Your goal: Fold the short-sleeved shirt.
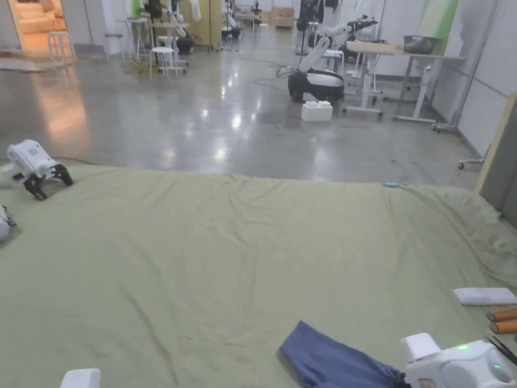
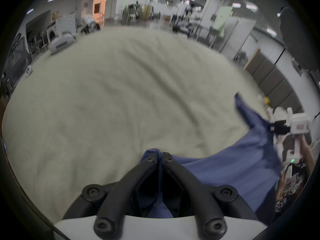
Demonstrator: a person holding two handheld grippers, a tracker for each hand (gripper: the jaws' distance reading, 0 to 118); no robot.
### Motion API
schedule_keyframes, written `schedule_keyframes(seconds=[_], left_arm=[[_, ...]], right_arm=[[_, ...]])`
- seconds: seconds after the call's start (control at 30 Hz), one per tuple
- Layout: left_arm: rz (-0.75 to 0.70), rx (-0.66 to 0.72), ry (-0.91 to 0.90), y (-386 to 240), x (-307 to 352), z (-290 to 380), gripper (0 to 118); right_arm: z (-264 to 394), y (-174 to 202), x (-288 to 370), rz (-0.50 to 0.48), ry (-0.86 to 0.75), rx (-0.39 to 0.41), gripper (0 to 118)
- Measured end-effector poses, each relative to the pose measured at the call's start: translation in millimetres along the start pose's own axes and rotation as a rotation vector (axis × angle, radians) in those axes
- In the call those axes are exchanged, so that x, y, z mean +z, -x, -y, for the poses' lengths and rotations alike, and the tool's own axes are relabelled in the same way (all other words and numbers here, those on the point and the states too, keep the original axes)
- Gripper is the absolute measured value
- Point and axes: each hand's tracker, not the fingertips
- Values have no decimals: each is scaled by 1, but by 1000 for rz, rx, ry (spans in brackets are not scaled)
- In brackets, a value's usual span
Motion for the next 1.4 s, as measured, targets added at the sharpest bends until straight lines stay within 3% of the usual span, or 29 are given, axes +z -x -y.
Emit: schedule_keyframes(seconds=[0.1, 0.2, 0.43, 0.63, 0.77, 0.97, 1.4], left_arm=[[136, 71, -184, -3, 73, -20, 0], [158, -7, -357, -18, 146, -44, 0], [157, -140, -691, -53, 288, -103, 0], [104, -136, -854, -62, 350, -160, 0], [76, -126, -907, -66, 369, -196, 0], [29, -114, -937, -73, 366, -243, 0], [18, -46, -895, -69, 284, -333, 0]], right_arm=[[0, -2, 79, 8, -206, -94, 1], [-1, -6, 167, 59, -416, -138, 0], [-23, -11, 333, 141, -771, -174, 0], [-70, -17, 409, 269, -919, -165, 1], [-103, -17, 436, 261, -961, -186, 1], [-167, -18, 435, 350, -1011, -169, 1], [-260, -38, 377, 388, -1019, -218, 1]])
